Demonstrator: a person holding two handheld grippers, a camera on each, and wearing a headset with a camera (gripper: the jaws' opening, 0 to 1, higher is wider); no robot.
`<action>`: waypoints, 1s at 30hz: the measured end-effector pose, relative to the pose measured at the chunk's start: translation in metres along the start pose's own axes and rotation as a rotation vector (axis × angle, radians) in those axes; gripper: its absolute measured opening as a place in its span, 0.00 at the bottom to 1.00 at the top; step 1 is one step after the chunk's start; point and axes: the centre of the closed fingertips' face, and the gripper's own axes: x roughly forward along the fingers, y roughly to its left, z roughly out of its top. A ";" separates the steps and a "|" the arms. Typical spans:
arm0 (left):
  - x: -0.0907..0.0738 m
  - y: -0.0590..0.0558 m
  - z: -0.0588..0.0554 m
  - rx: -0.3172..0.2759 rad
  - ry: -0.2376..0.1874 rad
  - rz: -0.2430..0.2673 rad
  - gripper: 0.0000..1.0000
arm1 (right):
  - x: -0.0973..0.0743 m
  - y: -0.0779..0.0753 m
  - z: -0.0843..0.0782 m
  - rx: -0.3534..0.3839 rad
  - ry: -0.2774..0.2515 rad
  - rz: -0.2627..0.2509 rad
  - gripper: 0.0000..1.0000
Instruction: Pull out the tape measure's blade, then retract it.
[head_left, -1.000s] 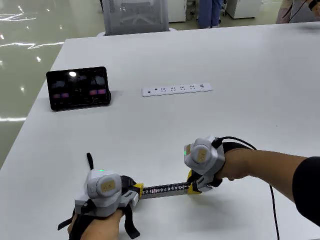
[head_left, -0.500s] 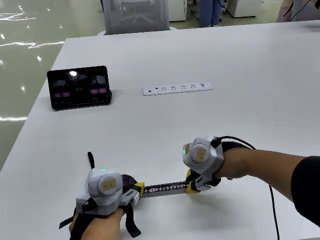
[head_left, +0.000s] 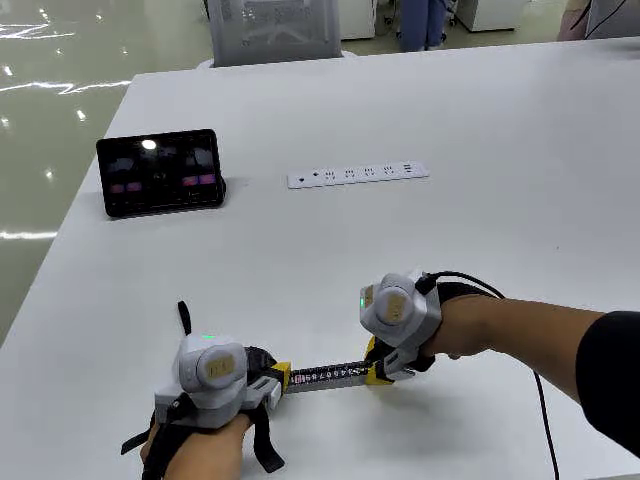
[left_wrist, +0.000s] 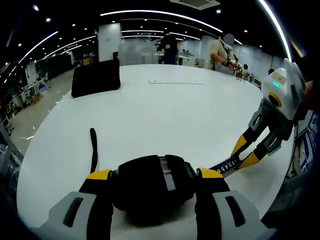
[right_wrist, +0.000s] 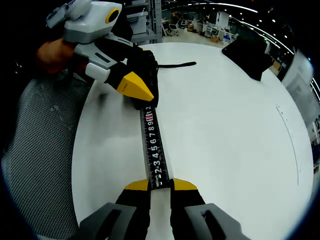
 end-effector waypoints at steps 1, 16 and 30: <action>0.000 0.000 0.000 0.000 0.000 0.000 0.62 | 0.000 0.000 0.000 0.001 0.000 0.000 0.11; -0.001 0.000 0.000 -0.002 0.002 -0.001 0.62 | 0.005 0.002 0.006 0.003 -0.007 0.003 0.11; -0.001 0.000 -0.001 -0.003 0.003 -0.002 0.62 | 0.006 0.003 0.009 0.004 -0.016 -0.001 0.11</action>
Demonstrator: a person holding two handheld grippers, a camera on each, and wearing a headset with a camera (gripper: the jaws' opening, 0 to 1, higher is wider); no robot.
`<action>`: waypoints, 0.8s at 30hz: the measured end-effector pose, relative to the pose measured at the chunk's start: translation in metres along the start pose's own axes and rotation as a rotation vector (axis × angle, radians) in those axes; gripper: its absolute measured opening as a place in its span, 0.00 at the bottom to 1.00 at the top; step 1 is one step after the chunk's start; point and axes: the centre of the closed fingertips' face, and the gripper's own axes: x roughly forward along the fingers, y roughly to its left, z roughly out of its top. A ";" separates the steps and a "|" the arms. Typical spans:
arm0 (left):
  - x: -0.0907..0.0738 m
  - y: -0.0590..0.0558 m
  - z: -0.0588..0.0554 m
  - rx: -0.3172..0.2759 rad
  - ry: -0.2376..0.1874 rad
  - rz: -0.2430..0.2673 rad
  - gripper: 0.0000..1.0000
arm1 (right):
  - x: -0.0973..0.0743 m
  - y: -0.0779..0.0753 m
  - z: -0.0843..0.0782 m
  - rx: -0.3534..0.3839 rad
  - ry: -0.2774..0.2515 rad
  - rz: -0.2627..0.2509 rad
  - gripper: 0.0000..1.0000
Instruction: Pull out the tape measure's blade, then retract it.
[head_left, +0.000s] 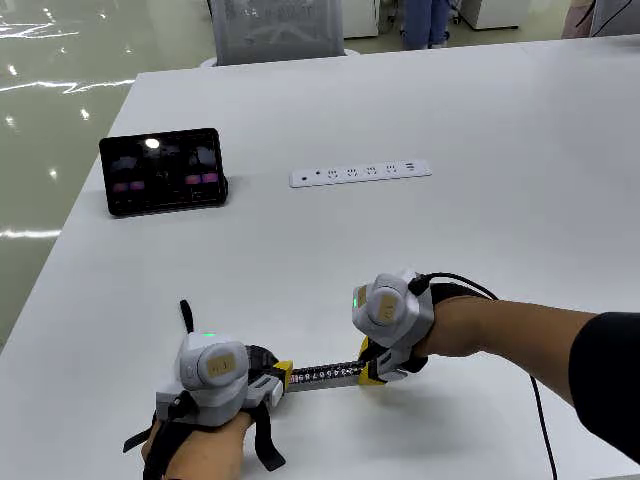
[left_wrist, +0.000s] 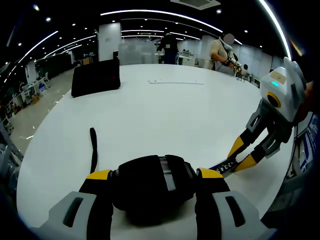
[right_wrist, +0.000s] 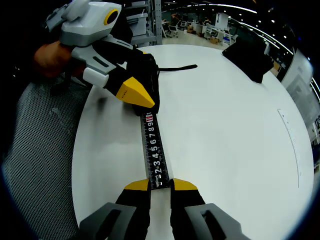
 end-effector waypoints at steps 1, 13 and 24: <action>0.000 0.000 0.000 -0.001 0.000 0.000 0.62 | 0.000 0.000 0.000 0.002 -0.003 0.000 0.11; 0.000 0.000 0.000 -0.002 0.000 -0.008 0.61 | 0.002 0.001 0.006 0.013 -0.016 0.001 0.11; 0.000 0.001 -0.001 -0.005 0.003 -0.013 0.61 | 0.004 0.001 0.009 0.019 -0.020 0.003 0.11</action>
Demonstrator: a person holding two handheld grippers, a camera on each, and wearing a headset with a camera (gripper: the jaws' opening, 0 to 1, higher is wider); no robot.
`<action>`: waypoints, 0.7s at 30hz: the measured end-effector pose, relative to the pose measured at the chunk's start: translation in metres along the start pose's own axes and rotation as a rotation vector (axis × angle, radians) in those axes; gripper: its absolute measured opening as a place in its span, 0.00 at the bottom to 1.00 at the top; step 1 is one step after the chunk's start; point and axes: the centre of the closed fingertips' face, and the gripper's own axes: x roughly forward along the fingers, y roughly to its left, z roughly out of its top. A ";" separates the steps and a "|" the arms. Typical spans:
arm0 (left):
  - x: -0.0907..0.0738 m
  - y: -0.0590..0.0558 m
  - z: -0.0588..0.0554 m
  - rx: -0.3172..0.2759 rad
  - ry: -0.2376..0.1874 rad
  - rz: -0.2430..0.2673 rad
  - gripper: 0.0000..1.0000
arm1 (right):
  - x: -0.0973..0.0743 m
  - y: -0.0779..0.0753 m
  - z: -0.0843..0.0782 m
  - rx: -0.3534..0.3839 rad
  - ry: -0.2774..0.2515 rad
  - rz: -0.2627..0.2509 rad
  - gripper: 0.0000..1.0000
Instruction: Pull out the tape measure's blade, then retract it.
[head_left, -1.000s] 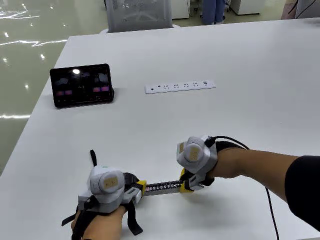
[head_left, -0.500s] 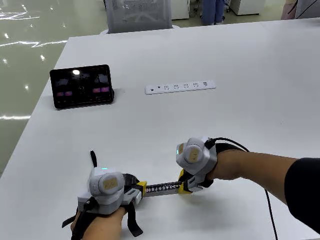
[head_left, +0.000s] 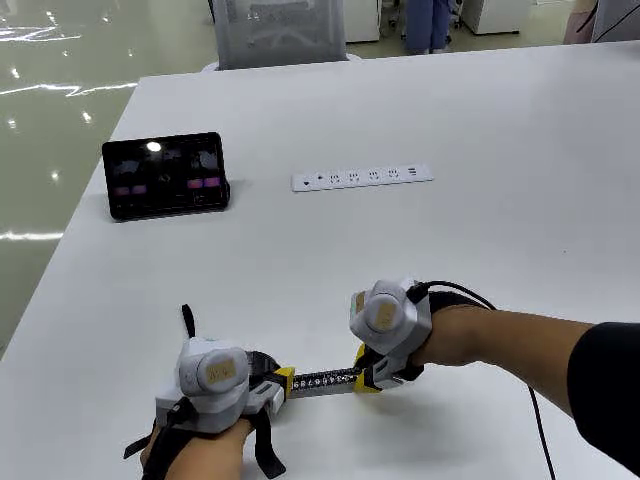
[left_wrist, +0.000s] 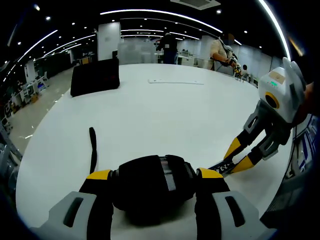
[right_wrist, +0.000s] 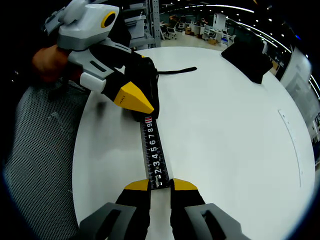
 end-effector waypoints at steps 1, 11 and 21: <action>0.000 0.000 0.000 -0.001 0.000 0.000 0.61 | 0.000 0.000 0.001 0.000 -0.002 0.001 0.11; -0.001 0.000 0.000 -0.007 -0.001 -0.008 0.61 | 0.002 0.000 0.005 0.011 -0.015 0.006 0.11; -0.001 -0.001 0.001 -0.014 -0.003 -0.013 0.61 | 0.006 -0.001 0.010 0.010 -0.023 0.007 0.11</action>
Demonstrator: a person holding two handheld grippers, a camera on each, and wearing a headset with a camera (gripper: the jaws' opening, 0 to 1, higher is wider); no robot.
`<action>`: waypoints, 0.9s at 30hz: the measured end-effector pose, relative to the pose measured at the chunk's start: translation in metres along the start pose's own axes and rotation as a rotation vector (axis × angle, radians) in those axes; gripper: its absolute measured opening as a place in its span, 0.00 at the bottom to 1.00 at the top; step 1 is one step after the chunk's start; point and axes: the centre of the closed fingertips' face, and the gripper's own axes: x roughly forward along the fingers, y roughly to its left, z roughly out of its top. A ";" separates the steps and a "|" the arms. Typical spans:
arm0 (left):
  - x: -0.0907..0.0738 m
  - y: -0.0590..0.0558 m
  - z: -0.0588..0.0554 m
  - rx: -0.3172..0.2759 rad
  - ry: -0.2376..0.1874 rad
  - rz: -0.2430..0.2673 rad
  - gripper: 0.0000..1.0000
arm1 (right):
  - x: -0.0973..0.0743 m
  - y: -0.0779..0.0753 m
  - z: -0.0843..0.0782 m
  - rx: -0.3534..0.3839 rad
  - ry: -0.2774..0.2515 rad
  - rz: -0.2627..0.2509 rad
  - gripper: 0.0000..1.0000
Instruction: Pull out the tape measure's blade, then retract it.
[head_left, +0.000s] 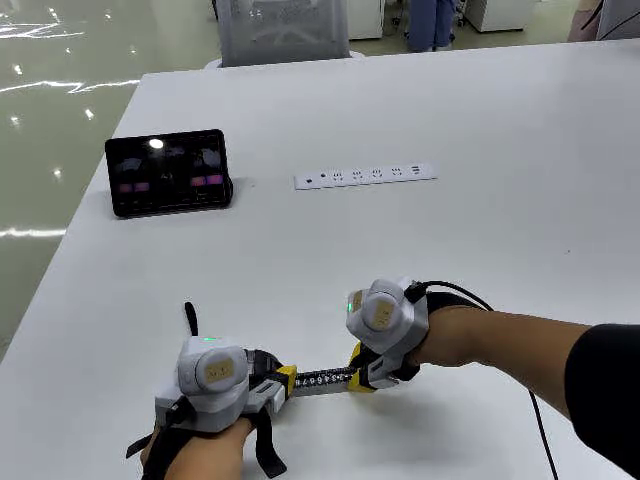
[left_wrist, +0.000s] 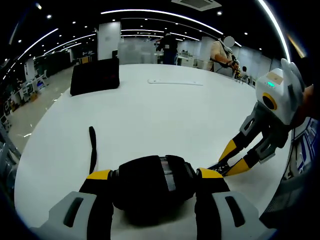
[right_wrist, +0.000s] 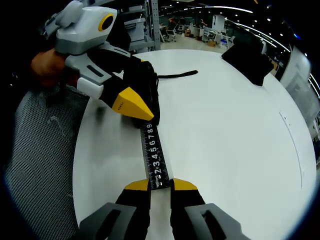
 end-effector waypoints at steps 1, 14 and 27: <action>0.000 0.000 0.000 -0.001 0.000 -0.001 0.61 | 0.000 0.000 0.000 0.000 -0.001 -0.001 0.11; 0.001 0.000 0.000 -0.003 0.003 -0.011 0.61 | 0.003 -0.001 0.006 0.004 -0.014 -0.004 0.11; 0.000 -0.001 0.000 -0.012 0.007 -0.019 0.61 | 0.007 0.000 0.012 0.006 -0.025 0.002 0.11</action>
